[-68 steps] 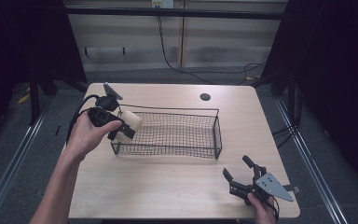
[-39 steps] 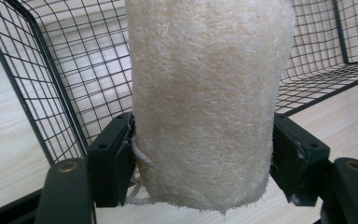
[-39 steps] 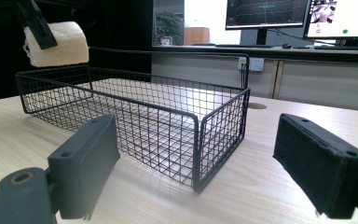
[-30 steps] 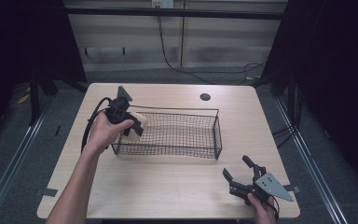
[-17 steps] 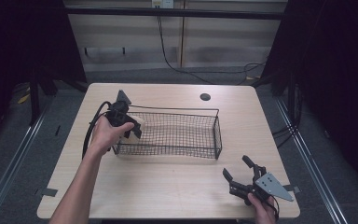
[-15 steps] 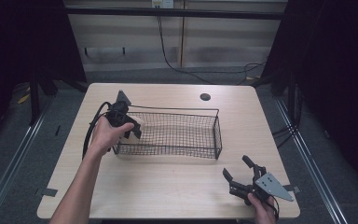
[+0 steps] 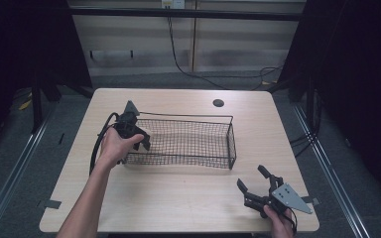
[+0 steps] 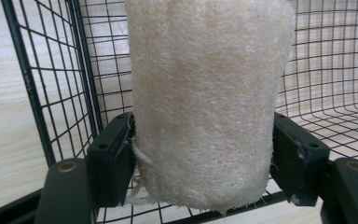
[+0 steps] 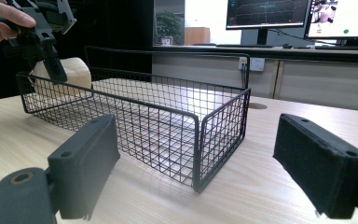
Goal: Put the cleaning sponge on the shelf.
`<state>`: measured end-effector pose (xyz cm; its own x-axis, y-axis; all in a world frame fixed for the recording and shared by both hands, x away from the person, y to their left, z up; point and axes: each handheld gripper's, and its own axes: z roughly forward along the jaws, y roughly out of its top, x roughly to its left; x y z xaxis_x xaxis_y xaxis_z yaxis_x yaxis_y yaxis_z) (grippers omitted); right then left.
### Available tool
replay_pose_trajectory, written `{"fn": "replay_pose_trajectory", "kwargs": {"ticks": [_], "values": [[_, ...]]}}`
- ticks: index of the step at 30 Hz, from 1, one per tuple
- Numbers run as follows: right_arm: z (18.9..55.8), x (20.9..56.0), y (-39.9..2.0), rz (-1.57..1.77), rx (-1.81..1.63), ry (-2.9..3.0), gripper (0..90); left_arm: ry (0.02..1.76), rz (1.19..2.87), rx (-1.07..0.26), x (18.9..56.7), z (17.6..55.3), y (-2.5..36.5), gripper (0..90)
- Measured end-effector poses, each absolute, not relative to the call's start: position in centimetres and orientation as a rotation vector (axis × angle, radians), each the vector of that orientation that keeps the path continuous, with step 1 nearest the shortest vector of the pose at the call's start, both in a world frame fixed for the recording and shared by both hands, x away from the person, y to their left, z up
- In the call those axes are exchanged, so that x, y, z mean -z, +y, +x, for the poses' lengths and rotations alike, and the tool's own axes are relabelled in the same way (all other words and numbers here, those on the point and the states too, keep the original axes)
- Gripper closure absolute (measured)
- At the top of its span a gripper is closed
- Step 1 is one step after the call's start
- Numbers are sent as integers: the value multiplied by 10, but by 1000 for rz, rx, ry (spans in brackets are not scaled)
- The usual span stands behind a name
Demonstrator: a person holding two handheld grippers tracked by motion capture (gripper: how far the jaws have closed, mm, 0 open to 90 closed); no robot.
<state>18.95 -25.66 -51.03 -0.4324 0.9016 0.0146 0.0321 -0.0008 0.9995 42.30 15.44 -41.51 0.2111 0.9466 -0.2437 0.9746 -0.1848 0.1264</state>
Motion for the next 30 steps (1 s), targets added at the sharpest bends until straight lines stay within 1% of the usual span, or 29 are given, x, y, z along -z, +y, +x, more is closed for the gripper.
{"fn": "replay_pose_trajectory", "kwargs": {"ticks": [20, 27, 30], "values": [[189, 510, -256, 991, -1525, 1552, 132, 1901, 2226, 146, 428, 424, 152, 306], [189, 510, -256, 989, -1527, 1555, 134, 1908, 2226, 171, 429, 424, 151, 301], [189, 510, -256, 988, -1527, 1555, 134, 1918, 2217, 150, 429, 423, 150, 297]]}}
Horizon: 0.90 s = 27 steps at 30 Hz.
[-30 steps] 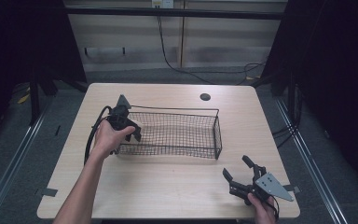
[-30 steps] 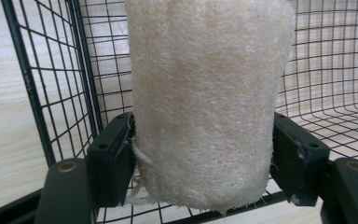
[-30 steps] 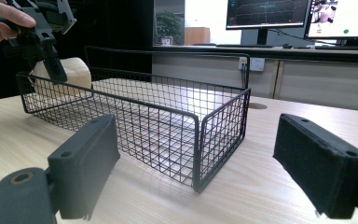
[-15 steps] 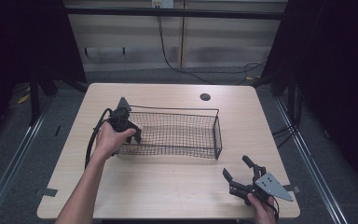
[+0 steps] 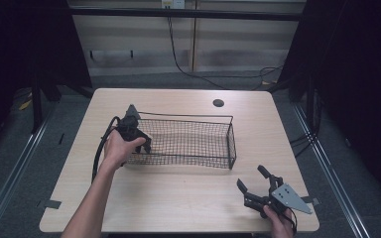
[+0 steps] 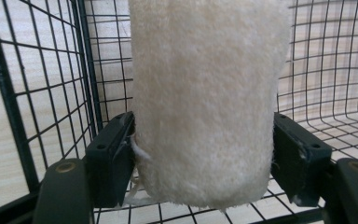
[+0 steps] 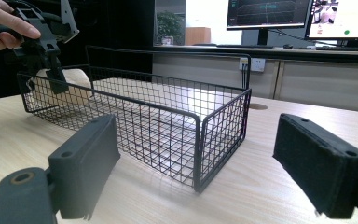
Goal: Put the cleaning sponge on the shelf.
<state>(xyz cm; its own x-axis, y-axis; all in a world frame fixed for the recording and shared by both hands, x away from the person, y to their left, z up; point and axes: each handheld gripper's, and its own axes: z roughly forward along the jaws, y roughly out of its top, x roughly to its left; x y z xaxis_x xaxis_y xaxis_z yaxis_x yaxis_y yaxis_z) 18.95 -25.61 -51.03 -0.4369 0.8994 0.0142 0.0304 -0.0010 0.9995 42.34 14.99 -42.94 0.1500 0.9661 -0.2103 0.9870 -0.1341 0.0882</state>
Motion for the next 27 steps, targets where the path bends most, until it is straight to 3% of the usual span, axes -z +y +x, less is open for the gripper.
{"fn": "replay_pose_trajectory", "kwargs": {"ticks": [27], "values": [[190, 510, -256, 986, -1528, 1554, 133, 1859, 2236, 194, 424, 422, 155, 205]]}}
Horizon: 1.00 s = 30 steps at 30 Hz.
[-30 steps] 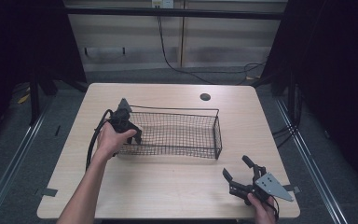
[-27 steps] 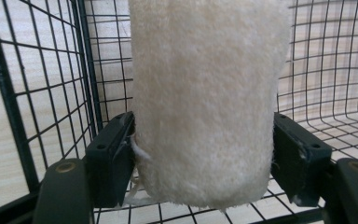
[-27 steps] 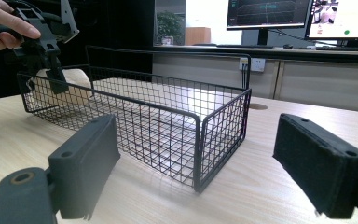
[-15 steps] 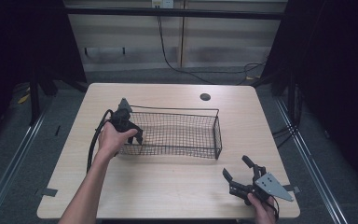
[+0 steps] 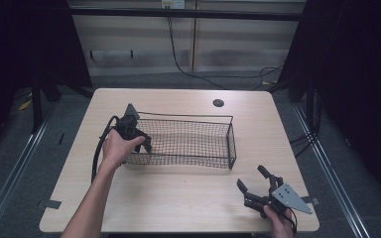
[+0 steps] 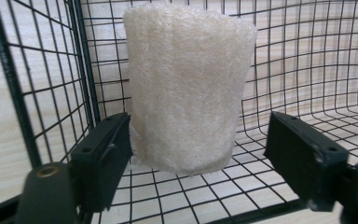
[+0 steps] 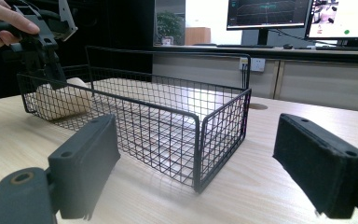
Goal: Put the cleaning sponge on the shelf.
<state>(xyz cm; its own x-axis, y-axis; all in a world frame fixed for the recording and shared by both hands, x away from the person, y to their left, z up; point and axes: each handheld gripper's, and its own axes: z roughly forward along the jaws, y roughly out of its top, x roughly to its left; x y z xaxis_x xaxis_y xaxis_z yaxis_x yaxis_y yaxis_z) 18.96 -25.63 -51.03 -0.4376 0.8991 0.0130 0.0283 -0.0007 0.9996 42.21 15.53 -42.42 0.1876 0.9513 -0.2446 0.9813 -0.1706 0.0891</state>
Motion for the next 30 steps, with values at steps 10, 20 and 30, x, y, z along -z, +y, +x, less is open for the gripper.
{"fn": "replay_pose_trajectory", "kwargs": {"ticks": [10, 20, 30], "values": [[190, 510, -256, 987, -1526, 1556, 133, 1783, 2135, 169, 412, 418, 165, 175], [190, 510, -256, 987, -1525, 1555, 133, 1595, 2135, 187, 403, 407, 174, 174], [190, 510, -256, 993, -1525, 1558, 133, 1435, 2143, 172, 394, 395, 187, 172]]}}
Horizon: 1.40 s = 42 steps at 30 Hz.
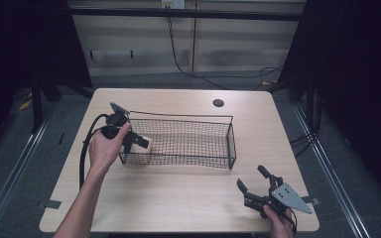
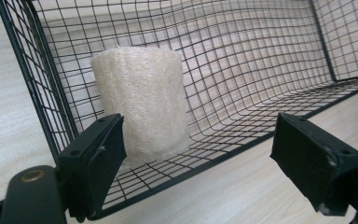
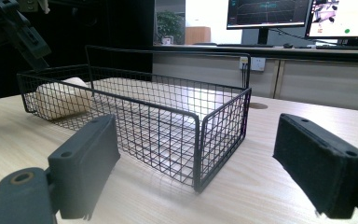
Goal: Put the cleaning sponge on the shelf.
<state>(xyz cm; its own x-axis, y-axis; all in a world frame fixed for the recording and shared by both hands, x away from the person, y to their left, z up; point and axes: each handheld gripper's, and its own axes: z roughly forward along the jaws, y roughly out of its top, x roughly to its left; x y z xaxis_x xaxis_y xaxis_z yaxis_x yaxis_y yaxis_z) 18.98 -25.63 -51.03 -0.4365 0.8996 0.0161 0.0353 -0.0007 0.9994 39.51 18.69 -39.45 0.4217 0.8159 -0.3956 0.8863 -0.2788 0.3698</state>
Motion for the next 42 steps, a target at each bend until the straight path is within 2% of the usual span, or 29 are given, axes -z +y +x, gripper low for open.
{"fn": "replay_pose_trajectory", "kwargs": {"ticks": [12, 20, 32, 42], "values": [[190, 510, -256, 993, -1526, 1558, 133, 1276, 2188, 108, 382, 379, 194, 190], [190, 510, -256, 993, -1525, 1557, 133, 1241, 2126, 147, 380, 367, 207, 207], [190, 510, -256, 991, -1521, 1552, 133, 1190, 2116, 59, 378, 341, 227, 206], [190, 510, -256, 992, -1521, 1551, 133, 1183, 2094, 55, 386, 323, 248, 206]]}}
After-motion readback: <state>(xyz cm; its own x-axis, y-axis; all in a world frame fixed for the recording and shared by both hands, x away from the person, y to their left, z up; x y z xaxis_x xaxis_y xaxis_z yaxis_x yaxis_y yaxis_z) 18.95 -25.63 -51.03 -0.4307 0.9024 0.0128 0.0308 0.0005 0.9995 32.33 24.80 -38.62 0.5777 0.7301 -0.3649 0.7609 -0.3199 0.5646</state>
